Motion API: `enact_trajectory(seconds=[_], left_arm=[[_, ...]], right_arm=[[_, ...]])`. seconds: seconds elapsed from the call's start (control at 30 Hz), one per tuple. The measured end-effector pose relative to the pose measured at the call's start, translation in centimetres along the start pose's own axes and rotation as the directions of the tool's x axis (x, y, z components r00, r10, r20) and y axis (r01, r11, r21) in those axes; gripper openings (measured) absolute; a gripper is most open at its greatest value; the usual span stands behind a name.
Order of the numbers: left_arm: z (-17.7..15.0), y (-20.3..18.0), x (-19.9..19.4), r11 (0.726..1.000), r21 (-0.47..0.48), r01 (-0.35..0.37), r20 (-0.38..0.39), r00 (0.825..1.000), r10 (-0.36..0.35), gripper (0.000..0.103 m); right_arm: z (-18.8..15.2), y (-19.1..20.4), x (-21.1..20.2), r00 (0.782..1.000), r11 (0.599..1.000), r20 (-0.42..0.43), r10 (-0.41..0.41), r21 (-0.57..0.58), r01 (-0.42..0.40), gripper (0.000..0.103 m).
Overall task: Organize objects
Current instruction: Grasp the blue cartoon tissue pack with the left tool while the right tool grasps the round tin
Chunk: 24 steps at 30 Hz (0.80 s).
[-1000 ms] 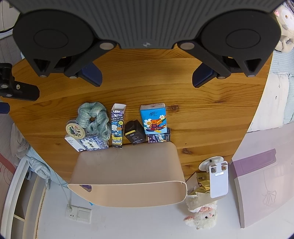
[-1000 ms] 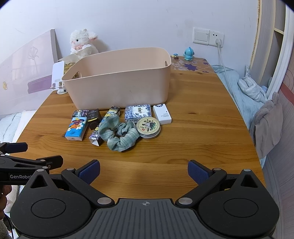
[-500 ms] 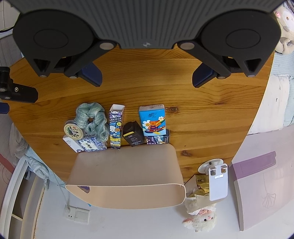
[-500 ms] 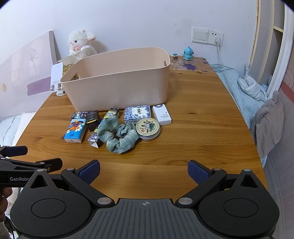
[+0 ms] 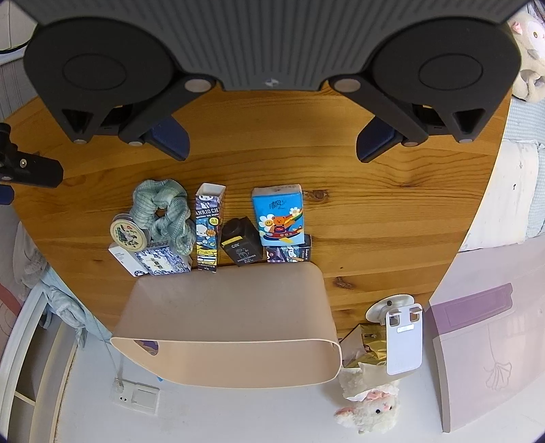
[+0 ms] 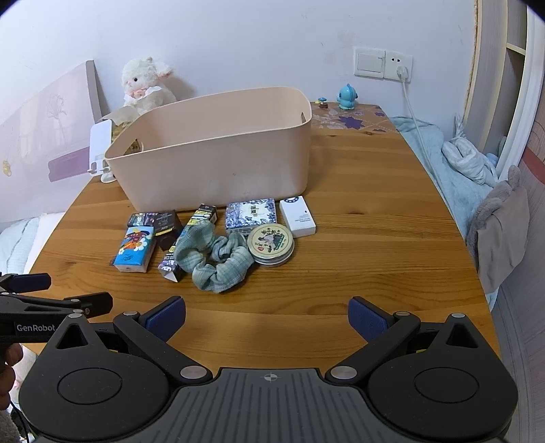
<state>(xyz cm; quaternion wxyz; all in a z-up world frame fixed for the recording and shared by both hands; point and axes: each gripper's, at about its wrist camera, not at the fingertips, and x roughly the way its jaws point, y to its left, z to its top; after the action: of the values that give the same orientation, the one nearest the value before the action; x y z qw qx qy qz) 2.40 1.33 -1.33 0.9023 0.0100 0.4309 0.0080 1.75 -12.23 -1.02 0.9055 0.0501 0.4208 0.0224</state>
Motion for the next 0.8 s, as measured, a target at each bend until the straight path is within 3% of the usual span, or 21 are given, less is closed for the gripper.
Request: enact_trajectory(seconds=[0.3, 0.8], left_arm=[[0.9, 0.5, 1.7, 1.000, -0.019, -0.005, -0.023, 1.000, 0.005, 0.103], [4.3, 1.8, 4.9, 0.998, -0.042, -0.044, -0.019, 0.999, 0.043, 0.103]], right_arm=[[1.1, -0.4, 0.9, 1.000, 1.000, 0.020, 0.012, -0.002, -0.012, 0.103], [3.5, -2.5, 4.0, 0.998, 0.999, 0.048, -0.033, 0.019, 0.032, 0.103]])
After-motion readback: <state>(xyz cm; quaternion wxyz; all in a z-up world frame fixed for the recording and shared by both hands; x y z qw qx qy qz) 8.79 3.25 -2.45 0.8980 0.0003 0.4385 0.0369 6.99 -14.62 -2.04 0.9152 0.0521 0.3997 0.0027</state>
